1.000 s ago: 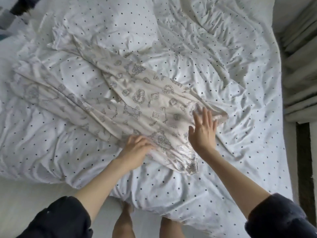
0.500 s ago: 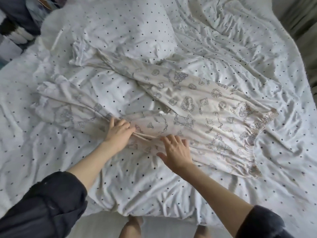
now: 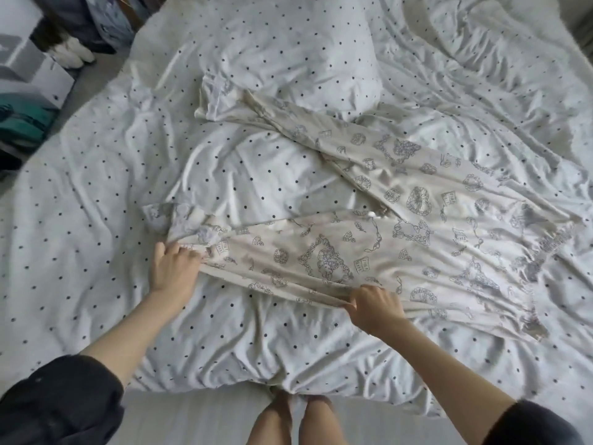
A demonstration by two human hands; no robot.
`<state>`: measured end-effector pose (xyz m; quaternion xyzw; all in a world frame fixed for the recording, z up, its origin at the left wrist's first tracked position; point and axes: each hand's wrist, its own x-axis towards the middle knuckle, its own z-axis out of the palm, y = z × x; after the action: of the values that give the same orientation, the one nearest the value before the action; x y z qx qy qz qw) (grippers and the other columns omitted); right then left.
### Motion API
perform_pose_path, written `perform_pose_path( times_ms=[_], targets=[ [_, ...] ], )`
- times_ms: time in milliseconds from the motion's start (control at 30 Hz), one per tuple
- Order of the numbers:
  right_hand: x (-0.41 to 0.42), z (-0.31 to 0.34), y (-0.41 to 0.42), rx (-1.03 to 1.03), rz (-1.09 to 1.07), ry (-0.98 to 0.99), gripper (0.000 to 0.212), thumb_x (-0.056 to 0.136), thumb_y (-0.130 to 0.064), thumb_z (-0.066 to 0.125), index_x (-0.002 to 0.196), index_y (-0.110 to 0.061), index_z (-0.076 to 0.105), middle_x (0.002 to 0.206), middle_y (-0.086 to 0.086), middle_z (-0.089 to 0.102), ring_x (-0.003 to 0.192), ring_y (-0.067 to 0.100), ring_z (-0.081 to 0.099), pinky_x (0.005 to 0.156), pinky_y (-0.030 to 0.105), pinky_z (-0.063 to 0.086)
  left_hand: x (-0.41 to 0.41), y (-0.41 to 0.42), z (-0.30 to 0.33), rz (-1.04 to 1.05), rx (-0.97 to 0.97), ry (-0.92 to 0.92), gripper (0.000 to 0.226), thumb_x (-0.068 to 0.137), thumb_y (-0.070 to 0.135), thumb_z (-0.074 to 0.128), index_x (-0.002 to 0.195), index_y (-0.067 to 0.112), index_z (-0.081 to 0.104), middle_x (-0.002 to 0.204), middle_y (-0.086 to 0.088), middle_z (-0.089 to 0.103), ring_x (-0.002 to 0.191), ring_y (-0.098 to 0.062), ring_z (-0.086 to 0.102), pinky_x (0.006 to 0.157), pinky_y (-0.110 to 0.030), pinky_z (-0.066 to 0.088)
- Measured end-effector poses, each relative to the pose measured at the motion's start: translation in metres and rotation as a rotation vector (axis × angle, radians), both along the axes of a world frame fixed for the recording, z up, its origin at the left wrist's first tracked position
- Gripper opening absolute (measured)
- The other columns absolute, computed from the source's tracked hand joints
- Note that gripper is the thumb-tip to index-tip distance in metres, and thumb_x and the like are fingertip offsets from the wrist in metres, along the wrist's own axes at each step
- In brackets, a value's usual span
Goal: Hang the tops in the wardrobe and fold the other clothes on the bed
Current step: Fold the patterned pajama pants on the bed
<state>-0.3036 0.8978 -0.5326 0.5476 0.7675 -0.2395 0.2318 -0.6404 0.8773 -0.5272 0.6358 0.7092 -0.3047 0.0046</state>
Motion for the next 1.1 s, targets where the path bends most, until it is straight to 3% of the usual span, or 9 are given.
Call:
perform_pose_path(
  times_ms=[267, 367, 467, 667, 833, 867, 900, 933, 1100],
  targets=[
    [-0.102, 0.012, 0.046, 0.053, 0.119, 0.16, 0.039, 0.099, -0.042, 0.034, 0.115, -0.015, 0.058, 0.113, 0.004, 0.062, 0.096, 0.022, 0.062, 0.075, 0.031, 0.051, -0.044, -0.046, -0.014, 0.672, -0.197, -0.457, 0.096, 0.087, 0.04, 0.06, 0.149, 0.019, -0.01, 0.155, -0.011, 0.012, 0.13, -0.032, 0.04, 0.094, -0.043, 0.045],
    [-0.155, 0.01, 0.056, 0.097, 0.177, 0.242, 0.034, 0.099, -0.035, 0.038, 0.122, -0.015, 0.054, 0.123, 0.005, 0.058, 0.11, 0.023, 0.055, 0.087, 0.034, 0.046, -0.071, -0.057, -0.021, 0.702, -0.268, -0.604, 0.076, 0.086, 0.036, 0.061, 0.145, 0.012, 0.02, 0.144, -0.013, 0.031, 0.125, -0.03, 0.044, 0.101, -0.043, 0.04],
    [-0.211, 0.003, 0.061, 0.129, 0.24, 0.284, 0.036, 0.098, -0.035, 0.043, 0.128, -0.017, 0.05, 0.129, 0.005, 0.054, 0.119, 0.023, 0.049, 0.098, 0.037, 0.036, -0.107, -0.059, -0.026, 0.806, 0.129, -0.644, 0.033, 0.087, 0.019, 0.054, 0.119, 0.013, 0.048, 0.122, -0.011, 0.051, 0.111, -0.033, 0.05, 0.09, -0.043, 0.045],
    [-0.329, -0.03, 0.048, 0.026, 0.343, 0.293, 0.044, 0.097, -0.037, 0.043, 0.138, -0.02, 0.038, 0.143, 0.002, 0.044, 0.129, 0.021, 0.043, 0.108, 0.039, 0.028, -0.17, -0.048, -0.034, 1.238, 0.189, -1.101, 0.036, 0.081, 0.046, 0.065, 0.096, 0.014, 0.062, 0.089, -0.004, 0.064, 0.074, -0.018, 0.06, 0.076, -0.039, 0.051],
    [-0.373, -0.048, 0.04, 0.024, 0.414, 0.192, 0.035, 0.095, -0.026, 0.051, 0.129, -0.022, 0.045, 0.101, -0.002, 0.064, 0.098, 0.018, 0.06, 0.107, 0.034, 0.025, -0.165, -0.055, -0.052, 1.182, -0.192, -1.187, 0.035, 0.073, 0.031, 0.08, 0.094, 0.011, 0.06, 0.075, 0.007, 0.049, 0.058, 0.001, 0.051, 0.054, -0.009, 0.036],
    [-0.381, -0.049, 0.041, 0.011, 0.421, 0.167, 0.025, 0.096, -0.022, 0.049, 0.12, -0.02, 0.051, 0.082, -0.004, 0.061, 0.083, 0.017, 0.06, 0.107, 0.035, 0.026, -0.167, -0.056, -0.057, 1.235, -0.205, -1.205, 0.068, 0.075, 0.029, 0.078, 0.12, 0.009, 0.032, 0.066, 0.009, 0.042, 0.049, 0.002, 0.043, 0.046, -0.009, 0.033],
    [-0.384, -0.049, 0.044, 0.001, 0.421, 0.167, 0.019, 0.097, -0.018, 0.046, 0.114, -0.017, 0.055, 0.071, -0.006, 0.055, 0.072, 0.017, 0.057, 0.108, 0.036, 0.026, -0.168, -0.058, -0.063, 1.187, -0.2, -1.178, 0.04, 0.079, 0.029, 0.074, 0.083, 0.026, 0.034, 0.062, 0.01, 0.037, 0.047, 0.0, 0.037, 0.044, -0.012, 0.029],
    [-0.385, -0.047, 0.048, -0.004, 0.411, 0.193, 0.02, 0.098, -0.016, 0.043, 0.114, -0.015, 0.055, 0.069, -0.006, 0.054, 0.068, 0.017, 0.056, 0.109, 0.037, 0.026, -0.168, -0.054, -0.057, 1.115, -0.157, -1.144, 0.023, 0.083, 0.029, 0.067, 0.091, 0.011, 0.056, 0.059, 0.009, 0.033, 0.045, -0.002, 0.032, 0.043, -0.014, 0.026],
    [-0.382, -0.009, 0.088, -0.035, 0.238, 0.459, 0.024, 0.1, -0.015, 0.039, 0.118, -0.007, 0.053, 0.092, 0.008, 0.065, 0.059, 0.019, 0.055, 0.062, 0.031, 0.05, -0.193, -0.026, -0.026, 0.751, 0.189, -1.211, 0.036, 0.096, 0.019, 0.047, 0.064, 0.019, 0.031, 0.056, 0.007, 0.022, 0.044, -0.006, 0.019, 0.041, -0.019, 0.02]
  ],
)
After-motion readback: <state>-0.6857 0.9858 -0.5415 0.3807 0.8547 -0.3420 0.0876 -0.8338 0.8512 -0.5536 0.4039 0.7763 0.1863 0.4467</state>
